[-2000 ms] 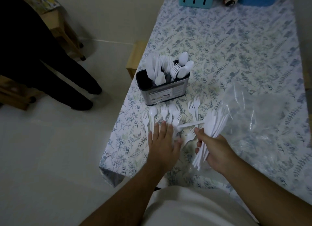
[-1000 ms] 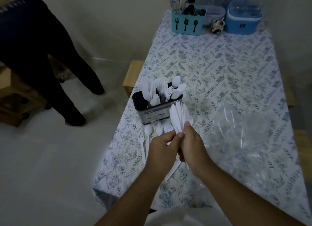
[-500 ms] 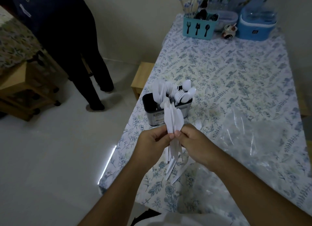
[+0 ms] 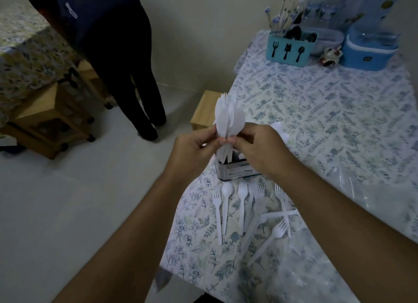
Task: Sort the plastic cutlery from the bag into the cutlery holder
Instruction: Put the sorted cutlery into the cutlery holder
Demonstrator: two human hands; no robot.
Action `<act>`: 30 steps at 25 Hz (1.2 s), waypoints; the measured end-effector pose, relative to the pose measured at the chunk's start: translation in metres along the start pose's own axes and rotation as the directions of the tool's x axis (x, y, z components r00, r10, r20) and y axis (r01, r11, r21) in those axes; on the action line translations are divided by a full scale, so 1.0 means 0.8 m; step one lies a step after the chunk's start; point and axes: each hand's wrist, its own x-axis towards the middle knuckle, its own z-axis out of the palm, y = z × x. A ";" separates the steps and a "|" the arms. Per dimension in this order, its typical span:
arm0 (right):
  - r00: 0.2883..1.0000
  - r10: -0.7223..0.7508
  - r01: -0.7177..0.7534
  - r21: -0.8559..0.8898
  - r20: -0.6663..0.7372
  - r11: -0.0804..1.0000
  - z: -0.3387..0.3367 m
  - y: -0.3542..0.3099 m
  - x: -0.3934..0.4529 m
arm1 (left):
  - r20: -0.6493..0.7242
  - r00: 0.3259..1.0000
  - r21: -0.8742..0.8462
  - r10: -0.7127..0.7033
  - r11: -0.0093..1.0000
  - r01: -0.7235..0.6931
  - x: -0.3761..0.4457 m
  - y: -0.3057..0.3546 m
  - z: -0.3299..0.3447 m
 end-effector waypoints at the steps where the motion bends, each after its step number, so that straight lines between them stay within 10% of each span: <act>1: 1.000 0.007 -0.007 0.011 -0.027 1.000 0.002 -0.002 0.007 | -0.009 1.000 0.002 0.002 1.000 -0.002 0.007 -0.007 -0.001; 11: 0.997 0.043 -0.056 -0.225 -0.061 0.973 0.026 0.016 0.019 | -0.030 0.999 0.001 -0.037 0.999 0.037 0.009 -0.062 0.012; 18: 0.995 0.088 -0.053 -0.536 0.041 0.843 0.031 0.000 0.029 | 0.028 1.000 0.294 -0.004 0.956 -0.005 -0.005 -0.066 0.002; 30: 0.965 -0.152 0.074 -0.333 -0.216 0.940 0.018 0.015 -0.037 | -0.217 0.962 0.501 0.163 0.865 -0.034 -0.050 -0.032 0.007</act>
